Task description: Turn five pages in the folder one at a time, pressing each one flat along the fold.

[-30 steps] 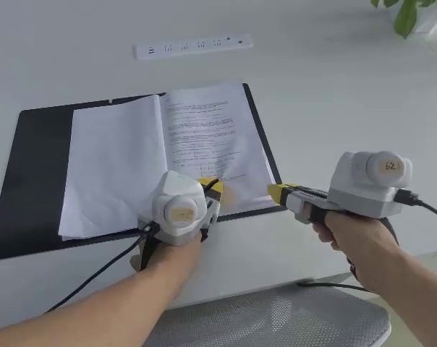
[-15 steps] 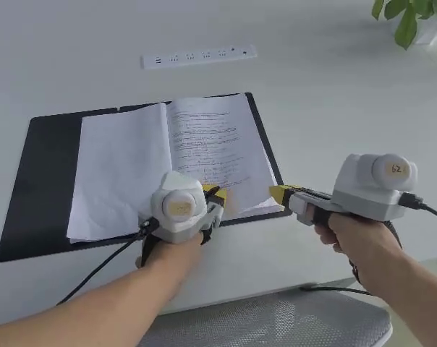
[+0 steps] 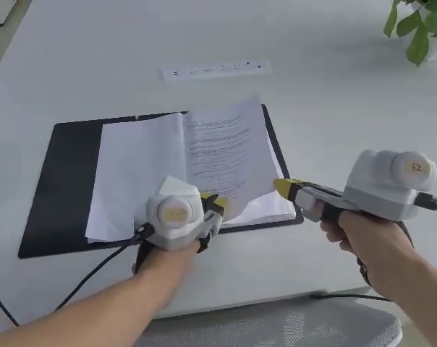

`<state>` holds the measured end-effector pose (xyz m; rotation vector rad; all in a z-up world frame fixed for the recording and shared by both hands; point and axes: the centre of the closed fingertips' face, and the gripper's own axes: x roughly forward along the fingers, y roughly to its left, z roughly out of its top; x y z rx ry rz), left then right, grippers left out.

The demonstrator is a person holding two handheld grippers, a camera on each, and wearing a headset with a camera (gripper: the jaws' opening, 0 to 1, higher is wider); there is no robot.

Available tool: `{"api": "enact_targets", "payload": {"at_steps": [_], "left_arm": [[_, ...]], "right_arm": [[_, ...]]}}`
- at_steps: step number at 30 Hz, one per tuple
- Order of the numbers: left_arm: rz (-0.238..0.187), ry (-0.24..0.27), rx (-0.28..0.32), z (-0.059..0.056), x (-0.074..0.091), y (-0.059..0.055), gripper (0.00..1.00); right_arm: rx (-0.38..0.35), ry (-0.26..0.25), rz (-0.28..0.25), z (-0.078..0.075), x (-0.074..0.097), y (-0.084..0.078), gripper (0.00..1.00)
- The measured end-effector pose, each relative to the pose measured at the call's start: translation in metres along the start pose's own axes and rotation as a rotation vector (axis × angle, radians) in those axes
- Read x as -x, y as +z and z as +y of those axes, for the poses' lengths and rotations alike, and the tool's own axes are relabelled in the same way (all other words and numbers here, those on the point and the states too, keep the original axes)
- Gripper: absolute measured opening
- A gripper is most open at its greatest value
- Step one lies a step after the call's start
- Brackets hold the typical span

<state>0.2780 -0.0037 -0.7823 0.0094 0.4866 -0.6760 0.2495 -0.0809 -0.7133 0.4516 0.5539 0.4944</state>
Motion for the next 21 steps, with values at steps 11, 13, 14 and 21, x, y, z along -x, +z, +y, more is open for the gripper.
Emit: {"api": "enact_targets", "payload": {"at_steps": [11,13,14,21], "left_arm": [[-0.078,0.0,0.011,0.02,0.043,0.032,0.11],[-0.089,0.006,0.009,0.026,0.053,0.037,0.11],[-0.096,0.011,0.011,0.029,0.057,0.04,0.12],[-0.125,0.043,-0.002,0.051,0.089,0.05,0.12]], "right_arm": [[0.039,0.128,-0.037,0.052,-0.006,0.016,0.0],[0.042,0.151,-0.039,0.062,-0.008,0.017,0.0],[0.048,0.162,-0.038,0.067,-0.01,0.017,0.0],[0.069,0.222,-0.029,0.097,-0.021,0.015,0.0]]}}
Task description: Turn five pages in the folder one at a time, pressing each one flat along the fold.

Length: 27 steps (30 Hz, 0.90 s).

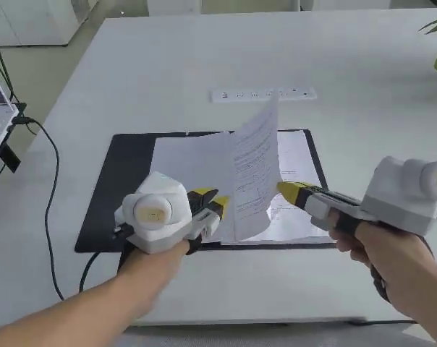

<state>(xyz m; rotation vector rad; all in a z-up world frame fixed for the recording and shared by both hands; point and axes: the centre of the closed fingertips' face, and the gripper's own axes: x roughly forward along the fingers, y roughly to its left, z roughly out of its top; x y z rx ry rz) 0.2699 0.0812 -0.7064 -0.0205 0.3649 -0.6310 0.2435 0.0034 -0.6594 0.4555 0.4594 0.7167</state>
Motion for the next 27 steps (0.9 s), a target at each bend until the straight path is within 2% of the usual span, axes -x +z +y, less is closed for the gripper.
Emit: {"api": "enact_targets", "payload": {"at_steps": [8,14,27], "left_arm": [[-0.028,0.039,0.007,0.024,0.031,0.009,0.13],[-0.028,0.057,0.004,0.037,0.051,0.006,0.14],[-0.031,0.112,0.027,0.073,0.085,-0.002,0.14]], "right_arm": [[0.022,0.067,0.016,0.034,-0.031,-0.002,0.0],[0.04,0.107,0.04,0.055,-0.054,-0.008,0.0],[0.044,0.135,0.104,0.079,-0.094,-0.037,0.0]]}}
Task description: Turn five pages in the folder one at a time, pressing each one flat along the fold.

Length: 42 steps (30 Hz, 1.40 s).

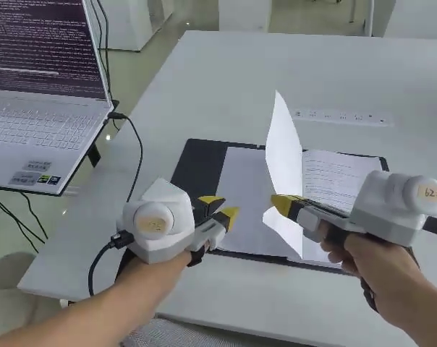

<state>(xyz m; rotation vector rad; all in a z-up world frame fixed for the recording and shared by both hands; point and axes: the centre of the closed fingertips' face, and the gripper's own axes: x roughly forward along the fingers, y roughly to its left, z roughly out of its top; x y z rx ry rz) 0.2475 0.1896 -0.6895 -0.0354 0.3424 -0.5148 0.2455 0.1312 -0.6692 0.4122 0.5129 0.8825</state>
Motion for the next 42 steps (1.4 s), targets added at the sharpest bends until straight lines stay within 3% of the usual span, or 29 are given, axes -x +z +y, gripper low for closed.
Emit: {"api": "enact_targets", "payload": {"at_steps": [16,23,32,42], "left_arm": [[0.008,0.041,0.014,0.027,0.019,-0.007,0.13],[0.023,0.049,0.02,0.035,0.025,-0.017,0.13],[0.046,0.066,0.037,0.048,0.035,-0.031,0.13],[0.075,0.065,0.048,0.054,0.039,-0.046,0.13]], "right_arm": [[-0.006,0.0,0.081,-0.001,-0.032,-0.027,0.0],[-0.005,0.001,0.117,-0.003,-0.047,-0.038,0.0],[-0.006,-0.006,0.192,-0.007,-0.068,-0.062,0.0],[-0.025,-0.022,0.262,-0.015,-0.086,-0.09,0.0]]}}
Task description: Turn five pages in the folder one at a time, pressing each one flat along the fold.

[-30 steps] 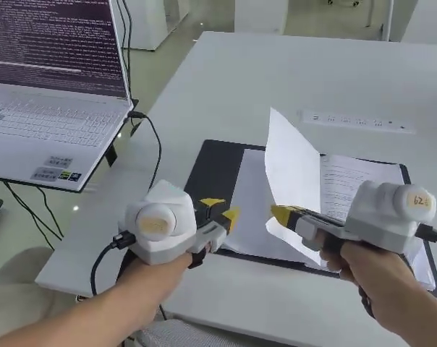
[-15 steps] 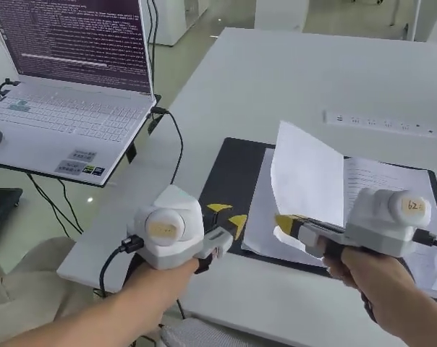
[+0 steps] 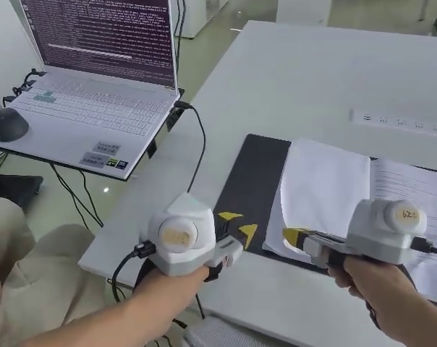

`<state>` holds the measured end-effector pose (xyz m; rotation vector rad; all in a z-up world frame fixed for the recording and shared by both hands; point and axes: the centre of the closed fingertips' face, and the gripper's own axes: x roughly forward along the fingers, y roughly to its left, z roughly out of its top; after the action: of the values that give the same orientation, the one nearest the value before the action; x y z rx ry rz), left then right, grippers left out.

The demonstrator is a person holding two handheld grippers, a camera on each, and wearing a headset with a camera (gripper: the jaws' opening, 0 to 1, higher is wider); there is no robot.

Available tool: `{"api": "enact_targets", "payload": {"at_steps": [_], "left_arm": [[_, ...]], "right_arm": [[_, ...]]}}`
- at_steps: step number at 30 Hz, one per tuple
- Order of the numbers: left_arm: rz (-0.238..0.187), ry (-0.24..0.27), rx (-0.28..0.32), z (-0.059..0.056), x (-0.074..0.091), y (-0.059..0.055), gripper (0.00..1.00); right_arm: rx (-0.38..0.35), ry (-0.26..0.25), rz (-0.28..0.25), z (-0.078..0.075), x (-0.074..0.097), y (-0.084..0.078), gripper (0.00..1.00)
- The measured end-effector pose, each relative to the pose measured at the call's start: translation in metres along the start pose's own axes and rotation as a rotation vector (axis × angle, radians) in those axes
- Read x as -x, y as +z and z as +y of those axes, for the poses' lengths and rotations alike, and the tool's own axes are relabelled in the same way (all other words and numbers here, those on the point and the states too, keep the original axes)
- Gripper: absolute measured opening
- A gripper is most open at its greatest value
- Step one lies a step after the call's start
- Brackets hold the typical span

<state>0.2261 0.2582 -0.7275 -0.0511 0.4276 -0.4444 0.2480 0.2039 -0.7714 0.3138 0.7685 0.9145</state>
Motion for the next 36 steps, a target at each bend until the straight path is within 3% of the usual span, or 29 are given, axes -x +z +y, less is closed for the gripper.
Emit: {"api": "enact_targets", "payload": {"at_steps": [13,22,29,33,36], "left_arm": [[0.038,-0.006,0.006,0.002,-0.003,-0.019,0.13],[0.053,-0.009,0.006,0.001,-0.009,-0.024,0.13],[0.077,-0.028,-0.007,-0.002,-0.018,-0.028,0.13],[0.089,-0.046,-0.02,-0.007,-0.028,-0.029,0.13],[0.101,-0.062,-0.03,-0.014,-0.039,-0.031,0.12]], "right_arm": [[-0.06,-0.003,0.037,-0.005,-0.021,-0.015,0.0],[-0.131,0.002,0.052,-0.009,-0.026,-0.024,0.02],[-0.156,0.036,0.013,-0.007,-0.015,-0.015,0.07],[-0.169,0.043,-0.053,-0.009,0.006,0.005,0.06],[-0.186,0.029,-0.095,-0.023,0.024,0.018,0.05]]}}
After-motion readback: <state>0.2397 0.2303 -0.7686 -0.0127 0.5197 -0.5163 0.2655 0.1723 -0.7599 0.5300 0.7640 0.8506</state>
